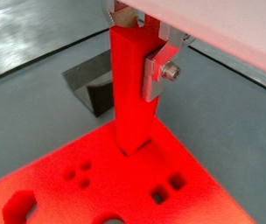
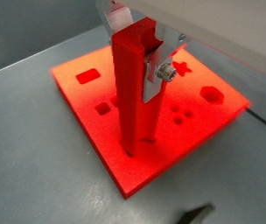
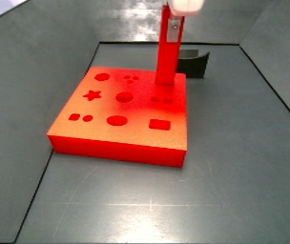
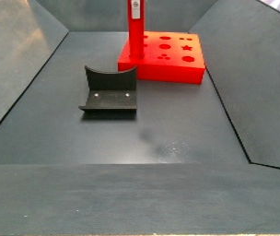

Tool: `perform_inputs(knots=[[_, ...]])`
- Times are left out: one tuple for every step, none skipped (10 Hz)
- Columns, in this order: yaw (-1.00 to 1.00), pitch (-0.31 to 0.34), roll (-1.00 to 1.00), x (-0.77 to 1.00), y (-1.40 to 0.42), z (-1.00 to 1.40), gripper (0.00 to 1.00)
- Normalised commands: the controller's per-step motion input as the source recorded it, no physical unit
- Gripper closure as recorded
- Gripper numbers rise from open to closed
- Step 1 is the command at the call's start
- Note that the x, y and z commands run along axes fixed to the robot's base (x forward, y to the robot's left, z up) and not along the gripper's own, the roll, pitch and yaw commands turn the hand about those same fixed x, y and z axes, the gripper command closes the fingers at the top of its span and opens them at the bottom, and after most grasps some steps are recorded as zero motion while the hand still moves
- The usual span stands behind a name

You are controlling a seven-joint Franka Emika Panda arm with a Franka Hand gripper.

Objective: Pick up the arch object. Move up. Move to above the board. Insert the arch object.
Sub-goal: Insert the arch object.

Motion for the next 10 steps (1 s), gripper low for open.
perform_inputs(knots=[[-0.75, -0.034, 0.0, 0.0, 0.24, -0.07, 1.0], [-0.84, 0.0, 0.0, 0.0, 0.12, -0.17, 1.0], [-0.83, -0.07, -0.09, -0.14, 0.0, -0.32, 1.0], [-0.5, -0.131, -0.19, -0.17, -0.09, -0.09, 1.0], [-0.13, -0.136, -0.17, -0.07, -0.18, 0.0, 1.0], [0.09, -0.094, -0.1, -0.08, -0.18, 0.0, 1.0], [0.27, -0.089, -0.14, -0.05, -0.03, -0.13, 1.0], [0.27, -0.059, -0.16, 0.0, 0.01, -0.3, 1.0], [0.22, -0.09, -0.17, 0.0, 0.12, -0.58, 1.0], [0.22, -0.087, -0.12, -0.05, 0.13, -0.73, 1.0]])
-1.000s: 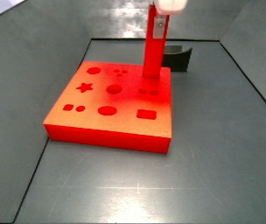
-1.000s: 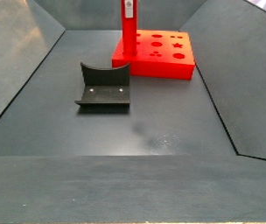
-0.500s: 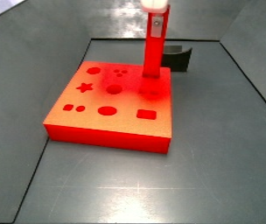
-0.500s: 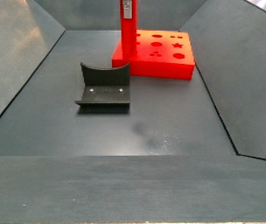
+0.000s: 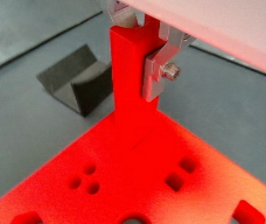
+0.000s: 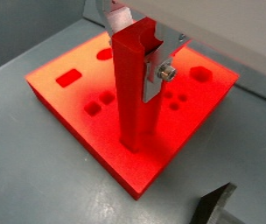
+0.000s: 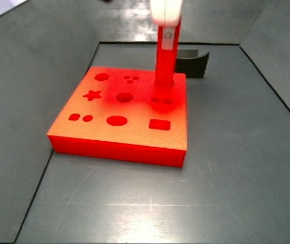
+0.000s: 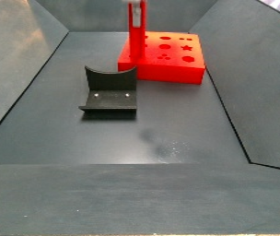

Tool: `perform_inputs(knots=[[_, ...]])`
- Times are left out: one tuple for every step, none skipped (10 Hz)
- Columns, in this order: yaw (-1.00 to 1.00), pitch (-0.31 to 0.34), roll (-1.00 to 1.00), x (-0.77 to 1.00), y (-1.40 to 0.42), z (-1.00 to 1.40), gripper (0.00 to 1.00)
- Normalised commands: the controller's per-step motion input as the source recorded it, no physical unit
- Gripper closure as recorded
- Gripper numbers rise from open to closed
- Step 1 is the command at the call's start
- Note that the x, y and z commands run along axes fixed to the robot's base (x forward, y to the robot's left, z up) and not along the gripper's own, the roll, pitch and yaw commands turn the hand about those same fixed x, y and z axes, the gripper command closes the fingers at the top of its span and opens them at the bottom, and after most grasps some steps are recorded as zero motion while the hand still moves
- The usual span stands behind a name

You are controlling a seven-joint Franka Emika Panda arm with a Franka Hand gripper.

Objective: Pick up the arch object. Move up. Move to above the board. Insert the arch object.
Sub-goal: Insert the arch object.

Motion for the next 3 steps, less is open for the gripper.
perform_inputs(knots=[[0.23, -0.03, -0.04, 0.0, 0.08, -0.6, 1.0], [0.0, -0.033, -0.01, 0.0, 0.0, 0.0, 1.0], [0.0, 0.0, 0.0, 0.0, 0.0, 0.0, 1.0]])
